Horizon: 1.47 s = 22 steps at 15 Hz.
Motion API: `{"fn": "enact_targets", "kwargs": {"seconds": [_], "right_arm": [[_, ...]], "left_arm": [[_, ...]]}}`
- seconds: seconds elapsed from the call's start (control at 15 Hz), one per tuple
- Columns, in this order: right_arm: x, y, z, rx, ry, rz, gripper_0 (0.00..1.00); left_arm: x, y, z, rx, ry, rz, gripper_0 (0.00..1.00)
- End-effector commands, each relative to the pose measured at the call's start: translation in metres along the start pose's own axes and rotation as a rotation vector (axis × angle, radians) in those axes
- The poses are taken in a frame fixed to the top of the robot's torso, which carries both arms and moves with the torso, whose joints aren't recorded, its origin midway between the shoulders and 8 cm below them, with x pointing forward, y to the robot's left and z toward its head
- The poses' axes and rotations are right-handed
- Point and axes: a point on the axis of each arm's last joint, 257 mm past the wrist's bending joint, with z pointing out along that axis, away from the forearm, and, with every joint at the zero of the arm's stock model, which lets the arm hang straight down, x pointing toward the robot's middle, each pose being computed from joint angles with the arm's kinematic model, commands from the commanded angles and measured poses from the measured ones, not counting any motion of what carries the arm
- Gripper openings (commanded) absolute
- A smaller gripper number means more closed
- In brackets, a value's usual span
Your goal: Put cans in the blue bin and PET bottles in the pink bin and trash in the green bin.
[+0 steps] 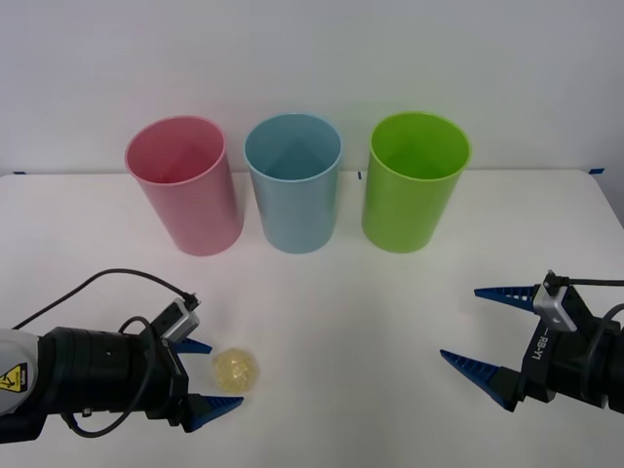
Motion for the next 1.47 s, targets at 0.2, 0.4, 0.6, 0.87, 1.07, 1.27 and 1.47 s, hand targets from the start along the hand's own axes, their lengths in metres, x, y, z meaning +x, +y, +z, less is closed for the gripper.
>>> {"fn": "enact_targets", "kwargs": {"seconds": [0.2, 0.4, 0.6, 0.87, 1.07, 1.27, 1.47], "right_arm": [[0.0, 0.0, 0.0, 0.0, 0.0, 0.0, 1.0], [0.0, 0.0, 0.0, 0.0, 0.0, 0.0, 1.0], [0.0, 0.0, 0.0, 0.0, 0.0, 0.0, 1.0], [0.0, 0.0, 0.0, 0.0, 0.0, 0.0, 1.0], [0.0, 0.0, 0.0, 0.0, 0.0, 0.0, 1.0], [0.0, 0.0, 0.0, 0.0, 0.0, 0.0, 1.0], [0.0, 0.0, 0.0, 0.0, 0.0, 0.0, 1.0]], "left_arm": [[0.004, 0.004, 0.009, -0.003, 0.005, 0.008, 1.0], [0.0, 0.01, 0.02, -0.01, 0.0, 0.006, 1.0], [-0.004, 0.015, 0.03, -0.013, -0.003, 0.008, 1.0], [-0.005, 0.016, 0.034, -0.011, 0.001, 0.012, 1.0], [-0.004, 0.019, 0.032, -0.018, 0.004, 0.017, 1.0], [0.003, 0.018, 0.032, -0.016, 0.016, 0.015, 1.0], [0.007, 0.015, 0.034, -0.01, 0.025, 0.023, 1.0]]}}
